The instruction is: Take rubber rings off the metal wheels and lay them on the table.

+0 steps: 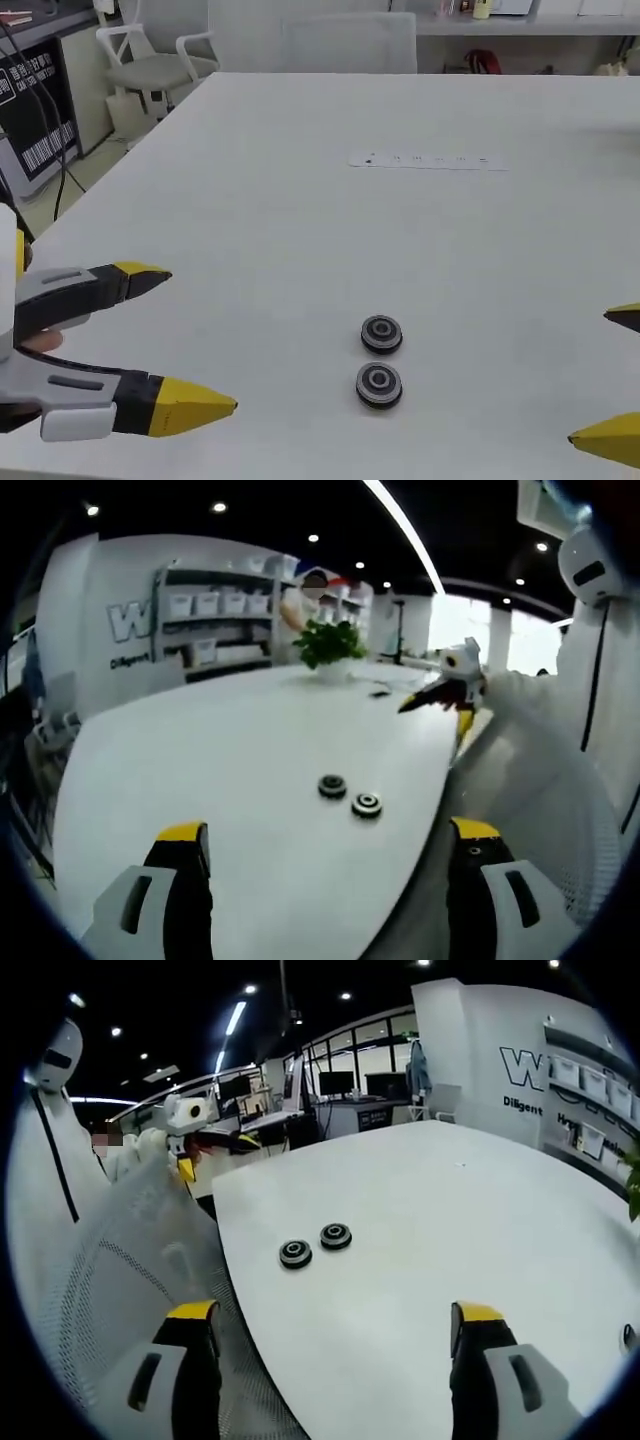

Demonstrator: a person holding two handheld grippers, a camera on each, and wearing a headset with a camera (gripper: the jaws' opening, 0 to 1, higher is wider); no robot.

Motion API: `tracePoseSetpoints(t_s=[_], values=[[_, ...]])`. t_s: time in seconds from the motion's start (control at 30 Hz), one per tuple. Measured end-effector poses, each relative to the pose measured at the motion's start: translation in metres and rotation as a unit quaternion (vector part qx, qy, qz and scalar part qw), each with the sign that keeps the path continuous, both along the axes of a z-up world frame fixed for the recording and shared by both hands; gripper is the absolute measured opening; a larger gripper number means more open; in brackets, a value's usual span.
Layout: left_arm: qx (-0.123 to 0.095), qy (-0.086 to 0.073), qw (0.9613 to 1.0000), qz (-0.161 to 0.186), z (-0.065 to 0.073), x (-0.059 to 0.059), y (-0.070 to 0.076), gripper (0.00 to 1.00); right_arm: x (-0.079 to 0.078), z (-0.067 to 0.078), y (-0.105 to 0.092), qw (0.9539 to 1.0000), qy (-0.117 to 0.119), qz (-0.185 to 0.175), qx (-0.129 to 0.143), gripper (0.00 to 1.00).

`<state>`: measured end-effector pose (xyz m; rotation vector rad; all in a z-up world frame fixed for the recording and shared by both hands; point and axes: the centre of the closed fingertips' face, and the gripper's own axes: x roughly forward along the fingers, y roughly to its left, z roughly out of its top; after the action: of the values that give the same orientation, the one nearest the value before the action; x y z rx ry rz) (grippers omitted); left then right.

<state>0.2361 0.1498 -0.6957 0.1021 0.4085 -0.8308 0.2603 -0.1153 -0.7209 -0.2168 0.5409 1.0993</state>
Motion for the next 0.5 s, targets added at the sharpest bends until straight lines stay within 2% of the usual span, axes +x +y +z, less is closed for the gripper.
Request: tracePoseSetpoints(t_s=[0.3,0.5], values=[[0.0,-0.012,0.9999,-0.008,0.01,0.015,-0.006,1.0,0.008,0.02,0.019,0.9995,-0.013,0.021,0.019,0.89],[0.001,-0.023,0.9996,-0.015,0.019,0.024,-0.011,1.0,0.009,0.025,0.029,0.9989,-0.02,0.041,0.014,0.88]])
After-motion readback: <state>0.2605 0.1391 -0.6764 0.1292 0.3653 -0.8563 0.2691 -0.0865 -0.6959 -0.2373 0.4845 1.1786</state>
